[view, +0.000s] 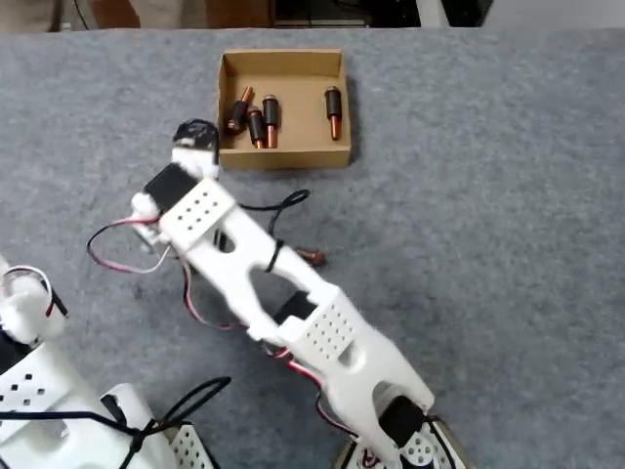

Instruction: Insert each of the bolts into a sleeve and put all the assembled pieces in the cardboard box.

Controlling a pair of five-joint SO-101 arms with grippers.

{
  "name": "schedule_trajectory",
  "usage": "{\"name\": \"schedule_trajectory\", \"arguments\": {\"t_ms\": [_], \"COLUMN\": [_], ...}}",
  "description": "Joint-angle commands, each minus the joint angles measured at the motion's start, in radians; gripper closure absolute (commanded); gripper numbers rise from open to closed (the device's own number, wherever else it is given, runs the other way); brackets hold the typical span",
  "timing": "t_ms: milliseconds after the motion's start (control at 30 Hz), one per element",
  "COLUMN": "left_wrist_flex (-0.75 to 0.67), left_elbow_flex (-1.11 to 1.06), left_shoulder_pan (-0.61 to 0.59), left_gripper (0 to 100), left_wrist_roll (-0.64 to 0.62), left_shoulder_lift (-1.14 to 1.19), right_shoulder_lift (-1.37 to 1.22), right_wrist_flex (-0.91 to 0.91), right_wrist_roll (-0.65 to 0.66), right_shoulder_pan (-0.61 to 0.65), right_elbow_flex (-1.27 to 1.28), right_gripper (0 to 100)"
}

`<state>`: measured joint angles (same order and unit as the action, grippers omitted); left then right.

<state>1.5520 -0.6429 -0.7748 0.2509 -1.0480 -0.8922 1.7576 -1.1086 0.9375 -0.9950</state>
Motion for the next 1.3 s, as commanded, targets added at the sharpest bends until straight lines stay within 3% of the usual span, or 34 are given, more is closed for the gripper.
{"name": "schedule_trajectory", "arguments": {"t_ms": [0, 333, 600, 833, 1267], "left_wrist_flex": [-0.041, -0.078, -0.078, -0.078, -0.158], "left_elbow_flex": [0.008, 0.008, 0.008, 0.006, -0.109], "left_shoulder_pan": [-0.021, -0.032, -0.026, -0.025, -0.006], "left_gripper": [98, 98, 98, 98, 98], "left_wrist_roll": [0.008, 0.005, 0.006, 0.006, 0.003], "left_shoulder_lift": [-0.008, -0.008, -0.008, -0.008, -0.008], "right_shoulder_lift": [-0.021, -0.222, -0.186, -0.143, -0.315], "right_wrist_flex": [0.023, 0.021, 0.029, 0.0, -0.04], "right_wrist_roll": [-0.038, -0.064, -0.058, -0.118, -0.158], "right_shoulder_pan": [0.025, -0.051, -0.035, -0.047, -0.082], "right_elbow_flex": [-0.03, -0.162, -0.302, -0.338, -0.344], "right_gripper": [82.1, 82.3, 82.3, 82.1, 82.3]}}
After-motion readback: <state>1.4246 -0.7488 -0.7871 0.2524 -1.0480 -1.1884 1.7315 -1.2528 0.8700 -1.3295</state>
